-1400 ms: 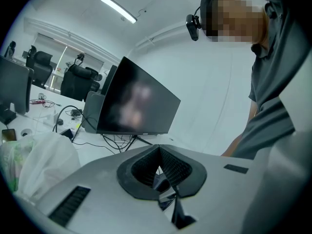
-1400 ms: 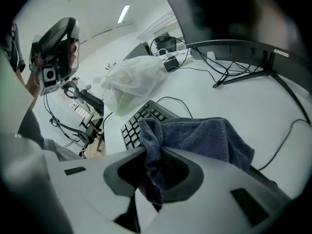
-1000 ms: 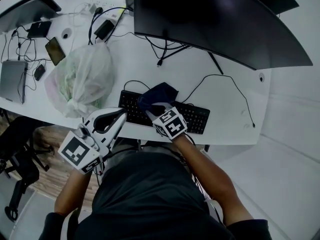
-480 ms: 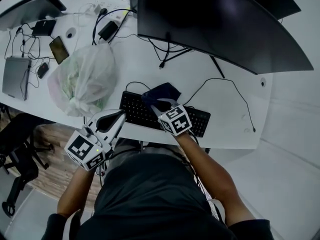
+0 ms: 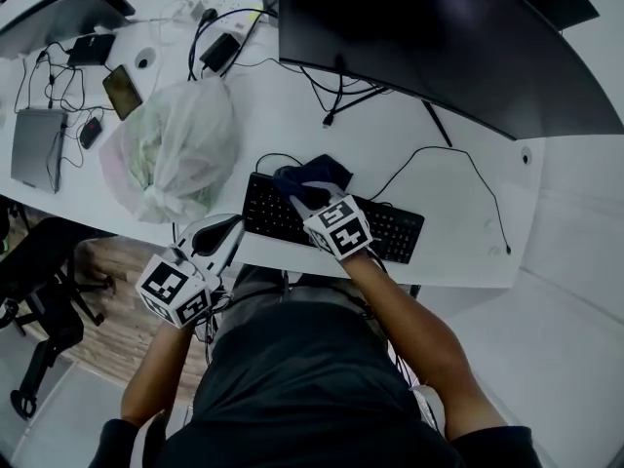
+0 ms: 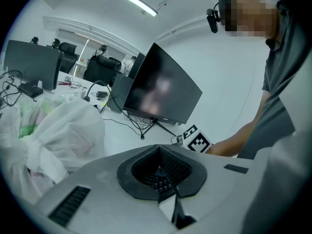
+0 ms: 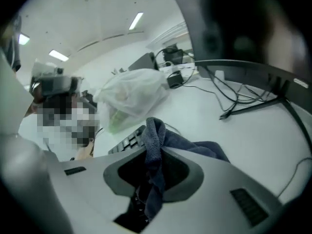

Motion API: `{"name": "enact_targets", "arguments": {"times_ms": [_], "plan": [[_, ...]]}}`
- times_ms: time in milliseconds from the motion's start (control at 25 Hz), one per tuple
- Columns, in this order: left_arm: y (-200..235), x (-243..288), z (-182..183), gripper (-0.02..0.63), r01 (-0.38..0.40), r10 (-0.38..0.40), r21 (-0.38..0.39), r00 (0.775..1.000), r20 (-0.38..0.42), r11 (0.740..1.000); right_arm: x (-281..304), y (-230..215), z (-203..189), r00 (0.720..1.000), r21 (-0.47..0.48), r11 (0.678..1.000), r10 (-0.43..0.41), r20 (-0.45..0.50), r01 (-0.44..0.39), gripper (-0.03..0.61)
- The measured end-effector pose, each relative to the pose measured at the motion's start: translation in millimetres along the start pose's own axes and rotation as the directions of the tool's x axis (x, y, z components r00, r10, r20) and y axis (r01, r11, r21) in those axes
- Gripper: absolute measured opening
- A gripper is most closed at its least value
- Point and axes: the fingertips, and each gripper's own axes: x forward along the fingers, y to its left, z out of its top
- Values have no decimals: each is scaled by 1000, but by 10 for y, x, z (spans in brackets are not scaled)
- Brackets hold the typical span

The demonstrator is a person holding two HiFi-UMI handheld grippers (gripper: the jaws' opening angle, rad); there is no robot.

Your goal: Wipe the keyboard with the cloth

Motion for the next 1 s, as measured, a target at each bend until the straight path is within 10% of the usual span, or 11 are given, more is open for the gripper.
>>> {"name": "enact_targets", "arguments": {"times_ms": [120,280,560,760,880,1000], "plan": [[114,-72,-53,5,-19,19,-15,1000,0,1000,56,165,-43,999,7,1000,23,-26,-23,72],[242,-144,-135,5,-41,40,-31,999,-10,999,249,1069,-438,949,-196,941,236,-209,-277,72],[351,-207,-180,5,-43,42,-48,999,-9,998,415,19,506,998,-86,994,-69,-6,69,73],[415,-237,-130,5,-38,38,-49,999,2,998,533,945,123,992,-444,894,8,-129,-65,72],[437,-257,-147,5,-34,34,-60,999,5,998,579,1119,-23,981,-458,877,65,-185,-144,73],[412,-267,-373,5,-41,40,-99,999,-13,994,545,694,193,989,-431,902,-32,-145,-34,72]]}}
